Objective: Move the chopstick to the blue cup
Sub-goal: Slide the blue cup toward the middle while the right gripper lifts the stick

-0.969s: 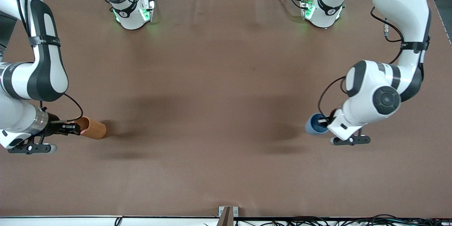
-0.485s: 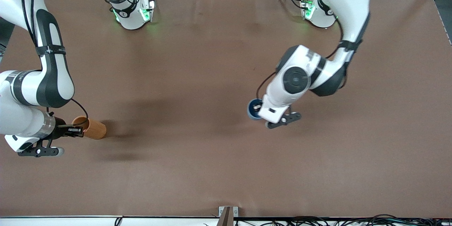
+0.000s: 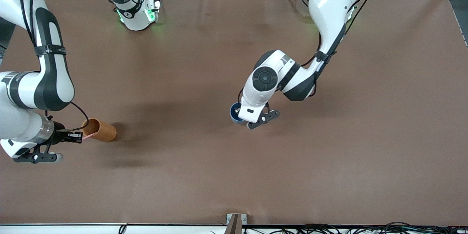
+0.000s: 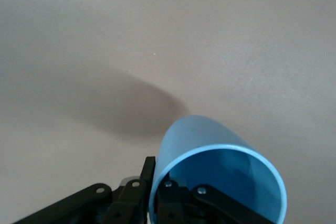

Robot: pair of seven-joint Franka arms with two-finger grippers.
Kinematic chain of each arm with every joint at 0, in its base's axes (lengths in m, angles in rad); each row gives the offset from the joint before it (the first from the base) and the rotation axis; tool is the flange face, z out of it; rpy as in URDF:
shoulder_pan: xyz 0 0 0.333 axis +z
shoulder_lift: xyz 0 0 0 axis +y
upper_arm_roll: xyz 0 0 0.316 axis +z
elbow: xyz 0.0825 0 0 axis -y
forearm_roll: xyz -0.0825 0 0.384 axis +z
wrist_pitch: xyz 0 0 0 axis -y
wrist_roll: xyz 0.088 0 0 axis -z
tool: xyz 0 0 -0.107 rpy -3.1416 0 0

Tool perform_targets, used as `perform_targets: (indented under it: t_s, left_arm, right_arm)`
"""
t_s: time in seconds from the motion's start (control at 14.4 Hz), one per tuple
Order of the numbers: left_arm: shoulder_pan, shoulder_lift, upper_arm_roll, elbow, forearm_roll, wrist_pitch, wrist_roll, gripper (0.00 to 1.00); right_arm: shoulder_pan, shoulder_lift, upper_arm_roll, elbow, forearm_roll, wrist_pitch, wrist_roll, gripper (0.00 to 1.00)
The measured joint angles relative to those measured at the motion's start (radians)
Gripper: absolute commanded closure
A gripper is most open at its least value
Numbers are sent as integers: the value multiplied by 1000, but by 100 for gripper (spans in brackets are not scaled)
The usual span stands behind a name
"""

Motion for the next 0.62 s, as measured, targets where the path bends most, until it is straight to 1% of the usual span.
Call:
perform_targets:
  t_s: [0.21,0.28,0.35,0.42,0.48,0.62]
  left_arm:
    - [-3,30,2,1,30,20,-18,98]
    - [-2,37,4,1,35,26,-18,96]
    - [-2,42,4,1,37,29,-18,78]
    - [-2,46,4,1,37,29,-18,36]
    - [-2,47,5,2,38,29,-17,0]
    - [3,47,5,7,55,30,-13,0]
  right_arm:
    - [1,-72,1,18,0,-79,0,94]
    - [2,-107,3,22,0,-107,0,93]
    - [5,-147,8,24,0,-132,0,93]
    - [10,-184,17,24,1,-154,0,94]
    - [19,-216,33,23,2,-169,5,95]
    - [38,-261,94,23,2,-179,72,95]
